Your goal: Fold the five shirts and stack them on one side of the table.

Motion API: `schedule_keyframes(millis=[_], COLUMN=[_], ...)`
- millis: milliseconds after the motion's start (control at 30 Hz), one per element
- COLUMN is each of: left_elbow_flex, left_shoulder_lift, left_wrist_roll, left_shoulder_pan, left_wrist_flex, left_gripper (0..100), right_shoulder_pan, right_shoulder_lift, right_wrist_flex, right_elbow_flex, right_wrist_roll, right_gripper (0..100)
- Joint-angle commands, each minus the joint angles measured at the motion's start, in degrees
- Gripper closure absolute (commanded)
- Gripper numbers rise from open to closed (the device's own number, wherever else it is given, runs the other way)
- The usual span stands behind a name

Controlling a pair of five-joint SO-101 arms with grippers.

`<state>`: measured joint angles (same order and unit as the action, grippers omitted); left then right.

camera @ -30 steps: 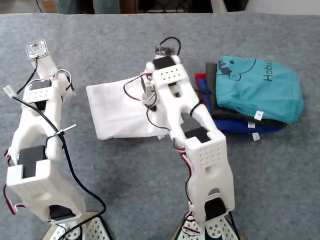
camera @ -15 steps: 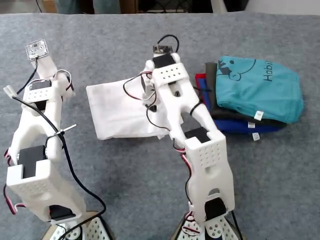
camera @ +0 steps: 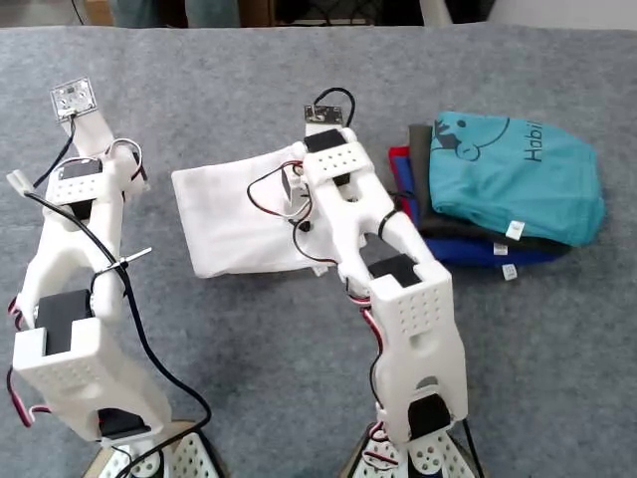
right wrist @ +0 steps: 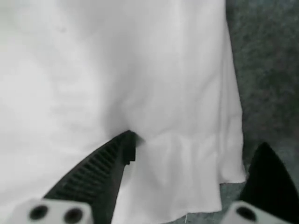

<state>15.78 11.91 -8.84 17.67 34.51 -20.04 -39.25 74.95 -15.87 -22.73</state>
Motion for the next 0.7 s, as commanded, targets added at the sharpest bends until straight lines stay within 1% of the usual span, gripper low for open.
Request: schedule_keyframes(millis=[0, 100, 233, 300, 400, 467, 533, 667], left_elbow_flex=[-0.31, -0.31, -0.22, -0.22, -0.22, -0.22, -0.31, -0.40], left_shoulder_lift=[-2.99, -2.99, -2.99, -2.99, -2.99, -2.99, -2.99, -2.99], left_wrist_roll=[0.00, 0.00, 0.00, 0.00, 0.00, 0.09, 0.09, 0.09], left_shoulder_pan=[0.04, 0.04, 0.04, 0.04, 0.04, 0.57, 1.36, 1.80], left_wrist_flex=[-0.62, -0.62, -0.62, -0.62, -0.62, -0.62, -0.62, -0.70], left_gripper=[97, 97, 97, 97, 97, 97, 97, 97], right_shoulder_pan=[-0.18, -0.26, -0.79, -1.32, -1.76, -1.76, -2.02, -2.02], right_shoulder_lift=[0.04, 0.04, 0.04, 0.04, 0.04, 0.04, 0.04, 0.04], right_wrist_flex=[-3.34, -5.27, -5.36, -5.36, -6.33, -7.30, -7.47, -7.47], right_elbow_flex=[3.38, 5.58, 5.93, 6.11, 5.85, 5.85, 5.85, 5.85], right_wrist_roll=[-0.70, -0.70, -0.70, -0.70, -2.55, -2.90, -2.99, -3.34], right_gripper=[58.8, 58.9, 59.6, 65.0, 77.8, 84.1, 86.2, 86.4])
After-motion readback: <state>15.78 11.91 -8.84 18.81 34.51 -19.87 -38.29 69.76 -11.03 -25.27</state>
